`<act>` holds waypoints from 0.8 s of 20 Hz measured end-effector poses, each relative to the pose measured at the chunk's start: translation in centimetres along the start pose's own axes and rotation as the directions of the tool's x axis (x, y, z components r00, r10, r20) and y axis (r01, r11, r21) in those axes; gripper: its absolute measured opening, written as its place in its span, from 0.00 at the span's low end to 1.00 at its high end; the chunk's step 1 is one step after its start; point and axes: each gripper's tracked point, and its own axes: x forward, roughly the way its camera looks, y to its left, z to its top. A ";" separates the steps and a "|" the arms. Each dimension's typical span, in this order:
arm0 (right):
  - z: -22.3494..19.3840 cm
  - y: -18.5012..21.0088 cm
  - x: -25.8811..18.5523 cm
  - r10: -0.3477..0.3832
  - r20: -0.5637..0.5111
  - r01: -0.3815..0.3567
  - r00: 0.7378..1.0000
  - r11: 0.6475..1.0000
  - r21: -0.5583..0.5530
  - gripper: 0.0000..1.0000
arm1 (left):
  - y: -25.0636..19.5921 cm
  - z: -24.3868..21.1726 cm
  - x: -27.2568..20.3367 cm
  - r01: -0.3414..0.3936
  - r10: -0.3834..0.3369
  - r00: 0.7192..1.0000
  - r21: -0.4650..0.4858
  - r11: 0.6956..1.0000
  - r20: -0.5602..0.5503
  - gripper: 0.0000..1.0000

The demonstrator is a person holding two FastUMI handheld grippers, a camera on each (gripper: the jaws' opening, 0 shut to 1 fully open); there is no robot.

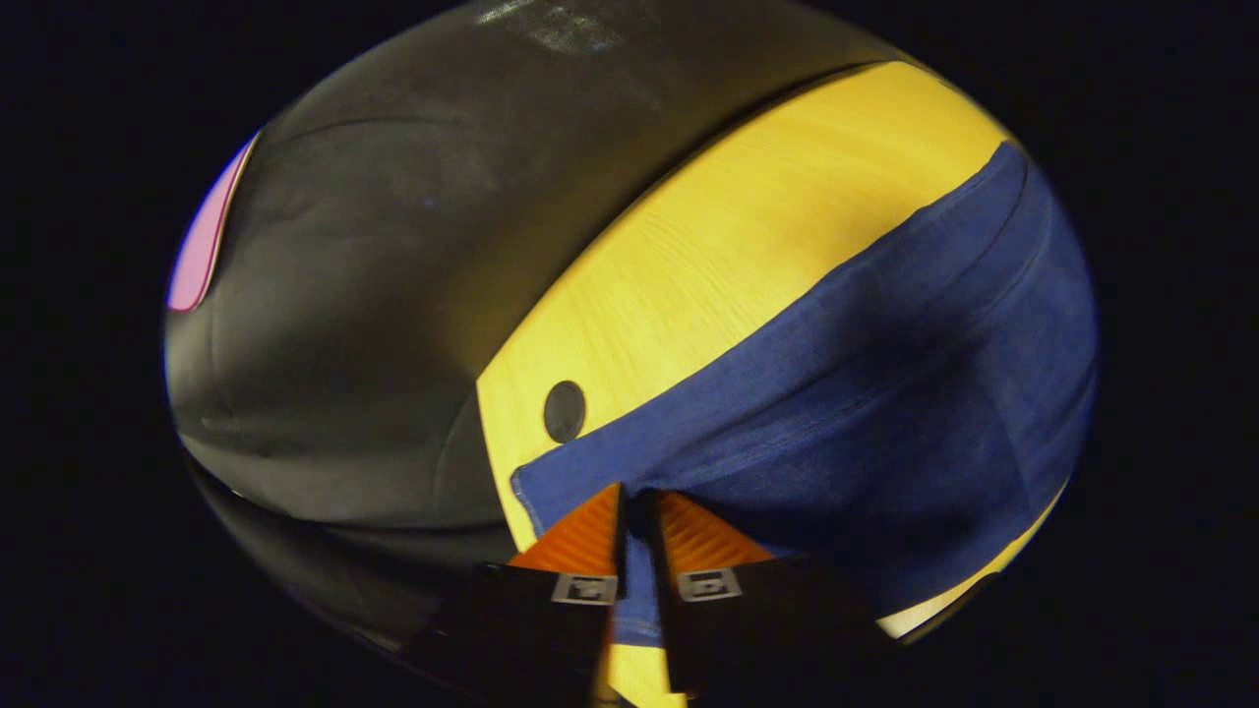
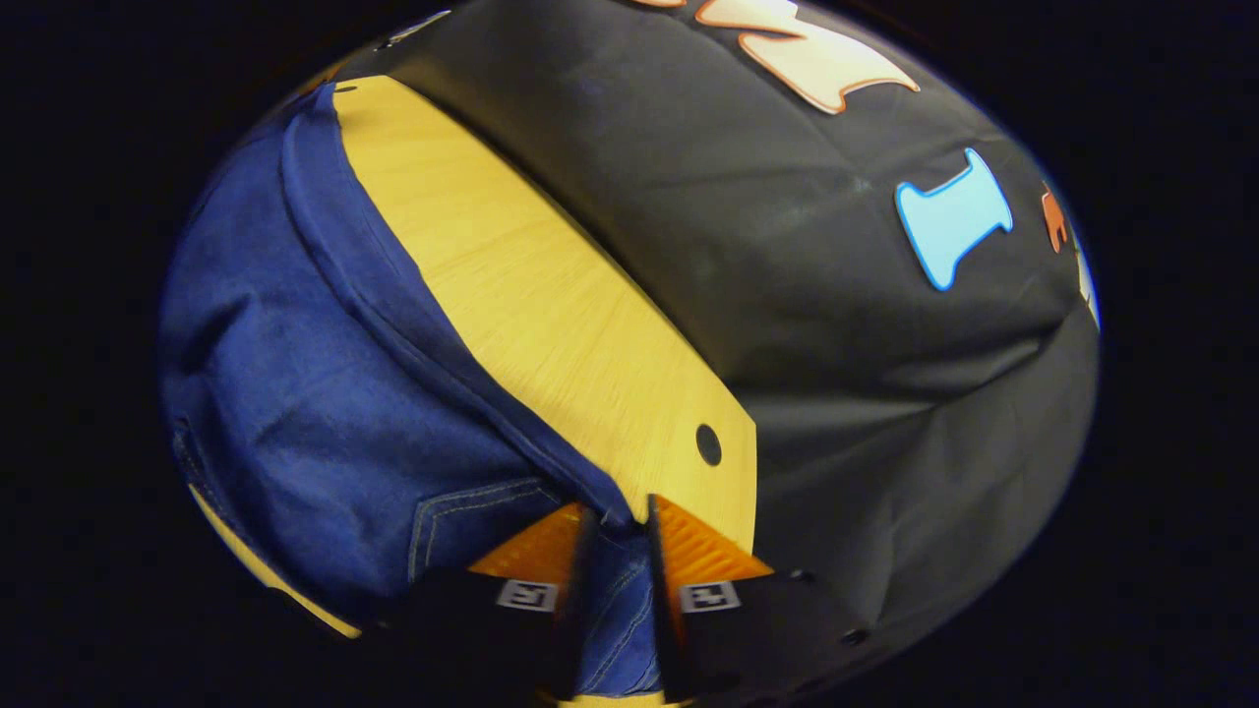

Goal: Grasp the waist and the cuffs of the jeans and fold them to make the two legs overlap; first hold the waist and fold one-third of the jeans toward the cuffs, then hold the cuffs and fold the remaining one-third in the same direction to finish folding.

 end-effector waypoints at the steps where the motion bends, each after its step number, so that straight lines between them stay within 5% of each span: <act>1: -0.1 -0.8 -0.8 -0.011 0.007 0.011 1.000 0.999 0.032 0.62 | -0.4 0.1 0.0 -0.002 0.002 1.000 -0.035 0.999 0.024 0.67; 2: 0.2 -2.0 -0.9 -0.037 0.023 0.035 0.999 0.996 0.082 0.81 | -0.3 0.1 -0.2 -0.012 0.016 0.999 -0.077 0.997 0.049 1.00; 3: -0.5 -3.1 -2.3 -0.044 0.023 0.040 0.999 0.988 0.146 0.99 | 0.0 0.8 -1.7 -0.015 0.025 0.996 -0.122 0.992 0.081 1.00; 6: -4.5 -5.6 -5.9 -0.033 -0.021 0.039 0.999 0.898 0.438 0.99 | 0.8 1.4 -4.9 -0.003 0.052 0.984 -0.272 0.962 0.170 0.95; 9: -10.6 -6.3 -8.0 0.018 -0.085 0.049 0.996 0.684 0.728 0.99 | 1.1 0.9 -4.5 0.038 0.071 0.965 -0.405 0.913 0.251 0.95; 11: -14.8 -5.8 -8.1 0.061 -0.132 0.076 0.989 0.554 0.829 0.99 | 2.0 1.9 -4.7 0.026 0.145 0.928 -0.450 0.893 0.343 0.95; 16: -17.4 -3.3 -4.5 0.108 -0.144 0.104 0.984 0.307 0.946 0.98 | 1.9 2.6 -6.6 0.036 0.202 0.893 -0.510 0.860 0.403 0.95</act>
